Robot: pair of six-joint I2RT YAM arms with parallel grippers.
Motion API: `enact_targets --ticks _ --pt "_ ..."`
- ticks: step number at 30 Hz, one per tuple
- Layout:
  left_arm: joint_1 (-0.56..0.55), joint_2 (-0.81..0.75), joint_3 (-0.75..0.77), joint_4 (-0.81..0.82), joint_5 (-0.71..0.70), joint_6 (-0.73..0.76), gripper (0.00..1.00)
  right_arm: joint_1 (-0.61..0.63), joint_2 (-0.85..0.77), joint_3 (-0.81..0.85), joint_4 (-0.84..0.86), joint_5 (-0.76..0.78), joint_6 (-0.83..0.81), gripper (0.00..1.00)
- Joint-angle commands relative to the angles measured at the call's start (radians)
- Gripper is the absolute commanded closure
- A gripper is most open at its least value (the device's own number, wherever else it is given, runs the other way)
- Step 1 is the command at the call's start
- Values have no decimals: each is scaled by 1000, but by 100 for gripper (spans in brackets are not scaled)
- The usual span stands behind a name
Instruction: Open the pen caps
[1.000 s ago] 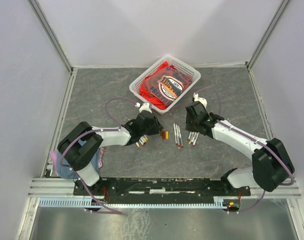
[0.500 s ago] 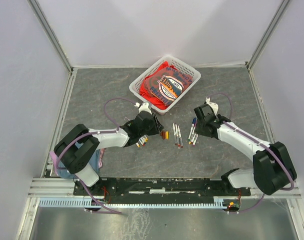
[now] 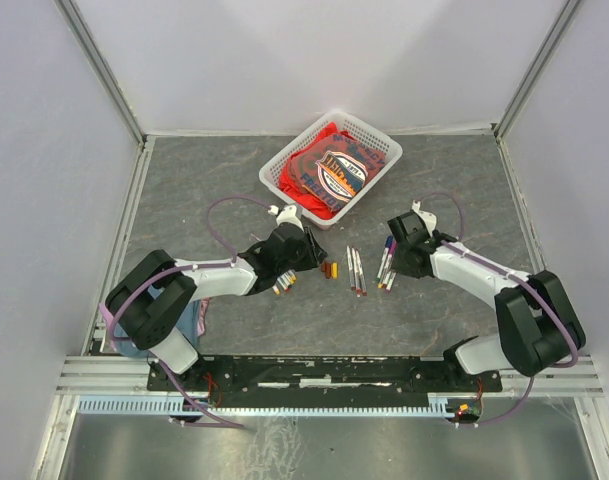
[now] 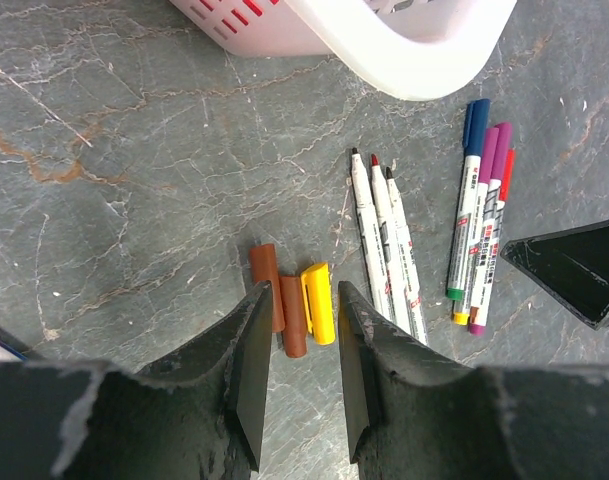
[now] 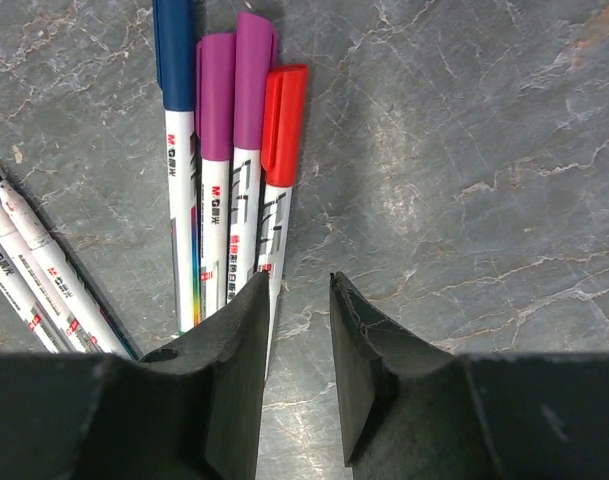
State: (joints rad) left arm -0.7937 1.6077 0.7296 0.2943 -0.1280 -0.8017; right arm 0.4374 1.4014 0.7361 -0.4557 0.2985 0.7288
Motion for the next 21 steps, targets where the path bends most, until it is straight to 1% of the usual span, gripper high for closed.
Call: enact_targets --ticks 1,21 --pt "-5 -32 -1 51 -1 13 61 -5 15 0 50 -4 14 63" --pt "-5 -32 4 52 5 12 61 -11 87 -11 74 -12 11 64"
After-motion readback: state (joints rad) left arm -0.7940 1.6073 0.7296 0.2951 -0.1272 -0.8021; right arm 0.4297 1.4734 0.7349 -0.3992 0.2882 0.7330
